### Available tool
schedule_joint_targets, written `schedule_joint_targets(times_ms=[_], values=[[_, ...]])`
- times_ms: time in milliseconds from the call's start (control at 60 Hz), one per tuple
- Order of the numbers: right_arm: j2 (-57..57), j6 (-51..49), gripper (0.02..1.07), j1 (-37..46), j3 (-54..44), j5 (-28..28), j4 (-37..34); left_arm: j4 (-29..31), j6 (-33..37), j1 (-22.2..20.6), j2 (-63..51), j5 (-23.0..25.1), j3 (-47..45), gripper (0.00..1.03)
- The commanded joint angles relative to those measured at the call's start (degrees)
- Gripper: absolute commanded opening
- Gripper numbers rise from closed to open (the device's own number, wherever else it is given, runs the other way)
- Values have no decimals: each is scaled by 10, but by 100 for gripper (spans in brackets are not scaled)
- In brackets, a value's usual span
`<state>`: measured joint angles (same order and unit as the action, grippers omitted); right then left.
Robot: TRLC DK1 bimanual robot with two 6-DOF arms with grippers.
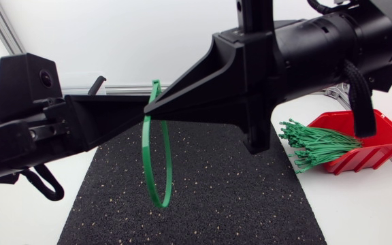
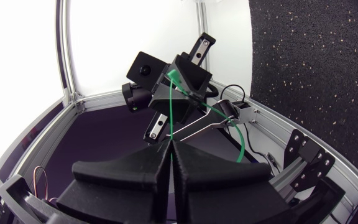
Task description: Take a green cable tie from the red box, thread the tail through the head to close it, then place it in the transparent bin on the left.
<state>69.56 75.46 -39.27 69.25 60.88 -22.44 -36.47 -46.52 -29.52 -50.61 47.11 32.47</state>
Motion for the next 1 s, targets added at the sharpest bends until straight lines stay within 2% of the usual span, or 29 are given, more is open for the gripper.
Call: schedule_joint_targets(times_ms=[0, 600, 983], values=[[-1, 19, 8, 5, -11, -11, 7, -11, -2, -11, 13, 14, -17, 4], [-2, 34, 8, 23, -16, -12, -1, -9, 11, -9, 29, 8, -14, 4], [8, 40, 8, 19, -6, -12, -4, 10, 42, -36, 40, -21, -16, 4]])
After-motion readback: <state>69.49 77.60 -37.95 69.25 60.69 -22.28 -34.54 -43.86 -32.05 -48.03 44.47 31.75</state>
